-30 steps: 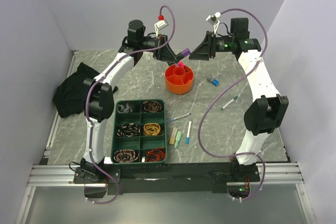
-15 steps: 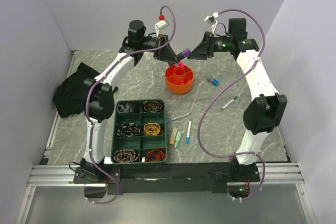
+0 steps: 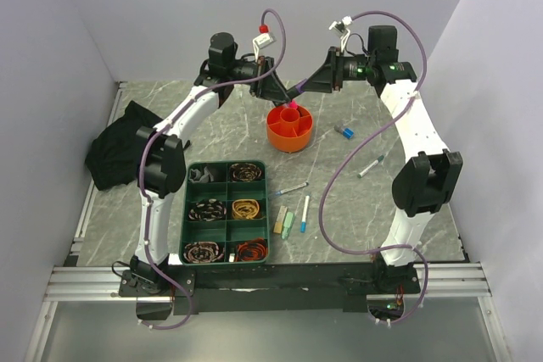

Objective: Sort the stationery into containers
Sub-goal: Place the pen in the storage box, then pick up the pen from the center of the board.

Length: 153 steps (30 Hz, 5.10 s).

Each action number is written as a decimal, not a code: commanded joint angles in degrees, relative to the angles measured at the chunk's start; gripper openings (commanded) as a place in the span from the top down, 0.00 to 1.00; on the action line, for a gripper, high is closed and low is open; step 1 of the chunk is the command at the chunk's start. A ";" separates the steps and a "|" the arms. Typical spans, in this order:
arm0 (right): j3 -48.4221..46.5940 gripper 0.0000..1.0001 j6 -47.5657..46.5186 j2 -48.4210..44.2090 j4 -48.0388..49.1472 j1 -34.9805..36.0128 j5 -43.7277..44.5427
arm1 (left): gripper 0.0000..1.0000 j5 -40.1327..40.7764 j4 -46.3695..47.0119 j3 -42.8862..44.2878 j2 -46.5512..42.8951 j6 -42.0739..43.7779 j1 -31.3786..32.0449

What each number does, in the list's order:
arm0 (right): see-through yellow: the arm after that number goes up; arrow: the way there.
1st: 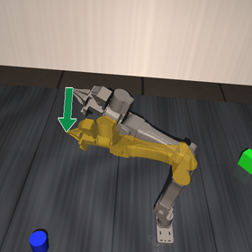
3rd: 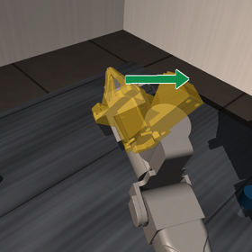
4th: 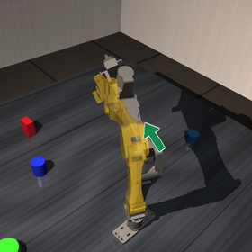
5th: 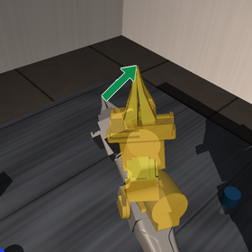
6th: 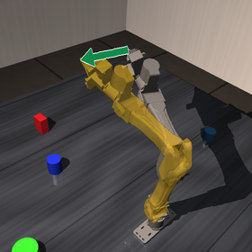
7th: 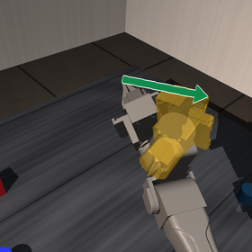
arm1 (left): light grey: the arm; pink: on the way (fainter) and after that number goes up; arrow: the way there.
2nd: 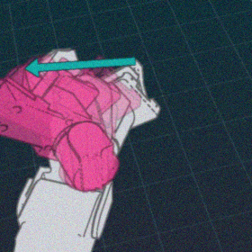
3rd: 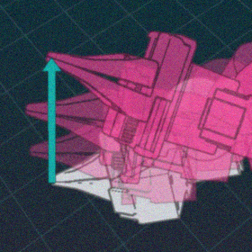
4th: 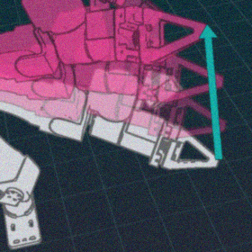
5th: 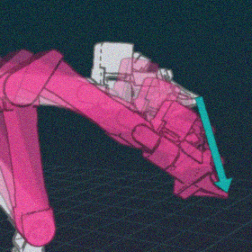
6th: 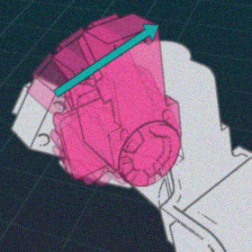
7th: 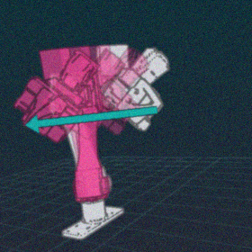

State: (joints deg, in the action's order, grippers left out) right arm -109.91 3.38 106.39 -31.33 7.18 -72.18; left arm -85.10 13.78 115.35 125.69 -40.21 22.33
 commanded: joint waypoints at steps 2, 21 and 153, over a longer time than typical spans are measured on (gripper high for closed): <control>-2.68 0.59 -2.58 1.10 -0.48 1.26 1.87 | 0.99 -1.03 4.06 2.69 1.05 -1.63 0.61; -16.91 1.00 -32.19 4.43 -24.55 3.54 26.28 | 0.30 24.67 -31.32 4.09 -1.76 28.80 -7.82; 38.28 0.57 -70.18 0.49 -4.44 33.16 50.29 | 0.01 66.47 -28.63 -39.68 -44.04 35.11 -19.16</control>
State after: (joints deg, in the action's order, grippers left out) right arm -71.77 -66.98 105.86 -38.11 39.46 -24.88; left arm -18.57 -16.95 76.07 82.50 -5.10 3.51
